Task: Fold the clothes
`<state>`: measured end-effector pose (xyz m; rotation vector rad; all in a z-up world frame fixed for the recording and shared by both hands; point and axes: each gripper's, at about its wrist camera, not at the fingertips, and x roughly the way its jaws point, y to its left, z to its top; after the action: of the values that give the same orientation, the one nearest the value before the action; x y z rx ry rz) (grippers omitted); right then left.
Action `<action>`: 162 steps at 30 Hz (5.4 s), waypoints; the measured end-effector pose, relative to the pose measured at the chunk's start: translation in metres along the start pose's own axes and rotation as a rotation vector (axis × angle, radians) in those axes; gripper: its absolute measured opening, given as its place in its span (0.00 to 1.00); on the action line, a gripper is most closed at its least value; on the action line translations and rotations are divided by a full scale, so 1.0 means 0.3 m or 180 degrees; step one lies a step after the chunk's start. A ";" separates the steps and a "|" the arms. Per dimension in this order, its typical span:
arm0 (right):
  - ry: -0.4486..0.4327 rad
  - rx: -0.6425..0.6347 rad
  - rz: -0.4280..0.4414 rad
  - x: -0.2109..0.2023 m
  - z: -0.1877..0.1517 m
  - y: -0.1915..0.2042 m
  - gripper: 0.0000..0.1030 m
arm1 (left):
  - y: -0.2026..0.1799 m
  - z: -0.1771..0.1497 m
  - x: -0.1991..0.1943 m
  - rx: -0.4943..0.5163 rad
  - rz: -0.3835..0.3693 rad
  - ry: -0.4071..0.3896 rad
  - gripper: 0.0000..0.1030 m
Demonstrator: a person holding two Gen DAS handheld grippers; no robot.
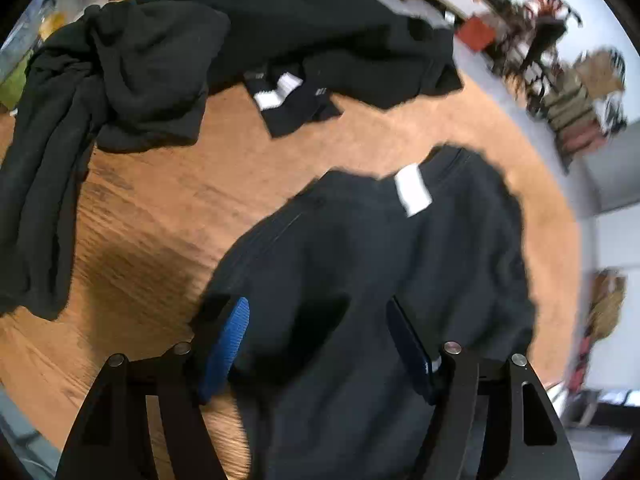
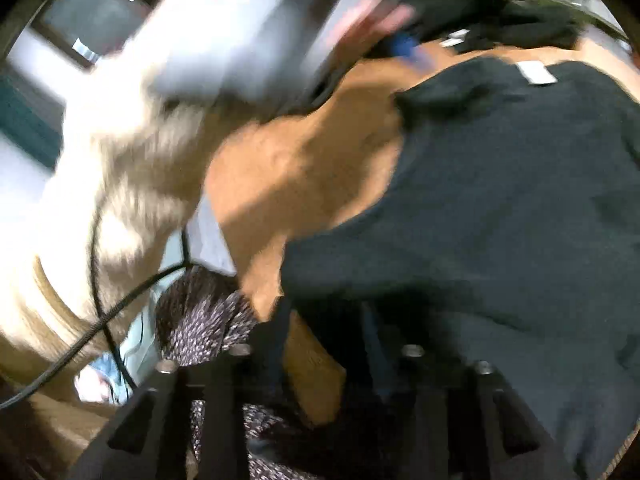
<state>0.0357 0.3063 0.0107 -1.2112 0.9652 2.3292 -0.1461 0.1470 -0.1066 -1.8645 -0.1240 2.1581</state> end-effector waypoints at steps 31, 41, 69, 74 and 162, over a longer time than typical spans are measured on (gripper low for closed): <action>0.1251 0.0140 -0.0987 -0.031 -0.360 -0.035 0.37 | 0.070 -0.399 -0.020 0.1251 0.0055 0.0887 0.04; 0.0307 -0.0190 -0.1523 -0.202 0.054 -0.182 0.82 | 0.042 -0.255 -0.099 0.1195 0.0148 0.0480 0.59; 0.1350 -0.0501 -0.1363 0.125 0.102 -0.213 0.20 | -0.015 -0.354 -0.085 0.1444 0.0146 0.0478 0.10; 0.1180 -0.0447 -0.1337 -0.018 -0.056 -0.109 0.17 | 0.018 -0.412 -0.265 0.1400 -0.0007 0.0266 0.09; 0.0478 0.0153 -0.0399 -0.189 -0.248 -0.053 0.47 | 0.211 -0.441 -0.530 0.0143 -0.0586 0.0724 0.57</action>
<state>0.1210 0.2657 0.0203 -1.4014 0.9586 2.1318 -0.0070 0.0280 0.0083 -1.9732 -0.1896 1.8017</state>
